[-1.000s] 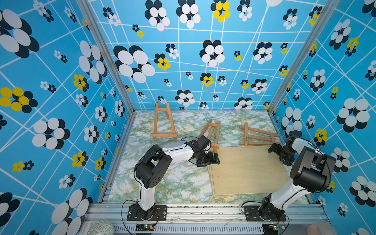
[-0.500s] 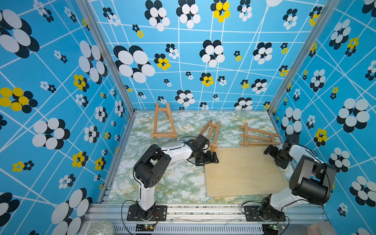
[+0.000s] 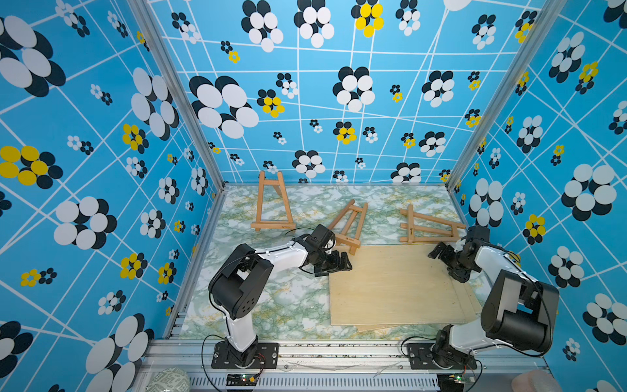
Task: Assemble the easel
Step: Pick up the drawing board.
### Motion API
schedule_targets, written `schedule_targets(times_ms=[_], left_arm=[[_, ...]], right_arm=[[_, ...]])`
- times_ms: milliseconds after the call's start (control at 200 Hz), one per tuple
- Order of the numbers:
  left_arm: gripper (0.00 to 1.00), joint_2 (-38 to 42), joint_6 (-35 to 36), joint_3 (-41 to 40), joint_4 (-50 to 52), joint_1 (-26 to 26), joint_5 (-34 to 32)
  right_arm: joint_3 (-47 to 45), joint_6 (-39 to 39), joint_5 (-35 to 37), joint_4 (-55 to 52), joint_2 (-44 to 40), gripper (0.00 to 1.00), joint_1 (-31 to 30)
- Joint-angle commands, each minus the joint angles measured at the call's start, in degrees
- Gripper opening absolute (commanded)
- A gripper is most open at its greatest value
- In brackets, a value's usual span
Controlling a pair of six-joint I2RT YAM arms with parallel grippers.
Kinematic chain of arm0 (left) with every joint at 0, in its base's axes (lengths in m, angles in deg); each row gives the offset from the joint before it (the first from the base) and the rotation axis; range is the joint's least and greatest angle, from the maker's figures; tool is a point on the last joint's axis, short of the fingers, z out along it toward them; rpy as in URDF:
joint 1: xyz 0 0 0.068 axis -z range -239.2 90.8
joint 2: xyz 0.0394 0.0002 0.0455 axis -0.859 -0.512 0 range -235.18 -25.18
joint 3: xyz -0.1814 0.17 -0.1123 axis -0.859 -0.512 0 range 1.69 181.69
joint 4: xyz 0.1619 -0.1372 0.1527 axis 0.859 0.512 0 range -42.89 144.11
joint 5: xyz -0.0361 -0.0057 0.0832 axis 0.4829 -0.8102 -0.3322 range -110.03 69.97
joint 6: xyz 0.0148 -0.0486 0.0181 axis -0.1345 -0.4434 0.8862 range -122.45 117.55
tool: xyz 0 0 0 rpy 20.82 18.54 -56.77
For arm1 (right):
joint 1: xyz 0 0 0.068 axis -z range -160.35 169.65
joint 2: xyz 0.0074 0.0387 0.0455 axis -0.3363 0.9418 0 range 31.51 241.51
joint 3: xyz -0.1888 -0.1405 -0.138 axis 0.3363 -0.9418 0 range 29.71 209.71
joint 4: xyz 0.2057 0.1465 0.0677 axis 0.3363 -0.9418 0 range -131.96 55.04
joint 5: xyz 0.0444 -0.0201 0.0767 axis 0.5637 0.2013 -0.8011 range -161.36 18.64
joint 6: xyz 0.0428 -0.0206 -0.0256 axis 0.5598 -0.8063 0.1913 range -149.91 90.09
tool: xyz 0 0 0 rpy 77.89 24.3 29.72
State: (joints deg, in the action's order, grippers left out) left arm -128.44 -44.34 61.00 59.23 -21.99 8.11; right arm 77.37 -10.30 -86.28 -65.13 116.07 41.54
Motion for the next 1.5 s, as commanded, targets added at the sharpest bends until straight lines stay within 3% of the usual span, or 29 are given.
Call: schedule_targets(times_ms=[0,75,180,1014,1494], left_arm=[[0.91,-1.02,2.55,-0.95,-0.36,0.21,2.39],[0.86,-0.84,2.73,-0.90,-0.04,-0.03,2.94],[0.67,0.04,2.48,-1.28,-0.34,-0.30,3.98],[0.67,20.26,-8.71,-9.18,-12.06,0.64,6.49],[0.65,26.75,-10.86,-11.24,-13.75,1.91,4.60]], right_arm=[[-4.50,4.18,-12.34,-7.65,-0.55,0.99,-3.03],[-5.54,4.33,-13.36,-7.45,-1.63,0.99,-3.74],[-6.26,4.39,-14.63,-6.75,-2.07,0.99,-4.05],[-8.36,6.48,-22.31,-2.88,-0.09,0.99,-6.25],[-11.00,10.83,-25.51,-1.27,-5.30,0.99,-9.04]])
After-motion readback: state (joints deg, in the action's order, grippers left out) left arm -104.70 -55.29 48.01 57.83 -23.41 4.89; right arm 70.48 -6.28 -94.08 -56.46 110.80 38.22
